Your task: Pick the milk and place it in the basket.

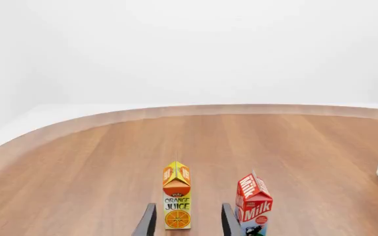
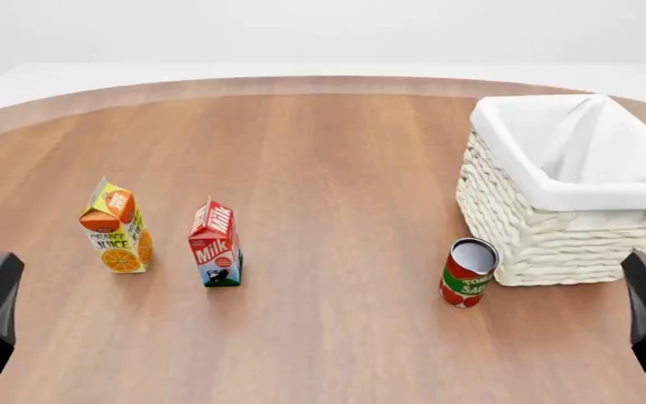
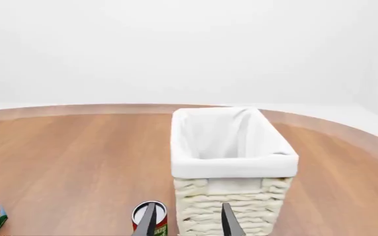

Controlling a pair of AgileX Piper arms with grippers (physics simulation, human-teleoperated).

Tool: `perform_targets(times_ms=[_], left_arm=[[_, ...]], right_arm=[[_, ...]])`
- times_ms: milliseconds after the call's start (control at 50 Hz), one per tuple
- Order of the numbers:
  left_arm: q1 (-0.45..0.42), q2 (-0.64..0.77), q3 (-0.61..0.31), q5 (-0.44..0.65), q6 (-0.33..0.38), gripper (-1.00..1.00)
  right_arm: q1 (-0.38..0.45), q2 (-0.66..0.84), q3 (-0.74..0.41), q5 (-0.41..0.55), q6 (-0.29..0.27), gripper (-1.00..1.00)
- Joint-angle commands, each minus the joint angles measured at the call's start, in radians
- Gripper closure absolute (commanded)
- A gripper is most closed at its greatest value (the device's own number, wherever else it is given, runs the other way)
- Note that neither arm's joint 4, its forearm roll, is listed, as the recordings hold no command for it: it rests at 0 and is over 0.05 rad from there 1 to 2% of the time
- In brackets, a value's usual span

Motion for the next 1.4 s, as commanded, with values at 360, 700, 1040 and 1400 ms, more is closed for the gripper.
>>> perform_targets(times_ms=[360, 700, 1040, 1400], left_arm=[[0.000, 0.000, 0.000, 0.000, 0.000, -1.00], [0.000, 0.000, 0.000, 0.000, 0.000, -1.00], [0.000, 0.000, 0.000, 0.000, 0.000, -1.00], [0.000, 0.000, 0.000, 0.000, 0.000, -1.00]], right_arm=[[0.044, 0.113, -0.144, 0.093, 0.062, -1.00], [0.205, 0.256, -0.425, 0.271, 0.150, -1.00], [0.331, 0.434, -0.613, 0.395, 0.206, -1.00], [0.414, 0.596, -0.776, 0.533, 0.388, -1.00]])
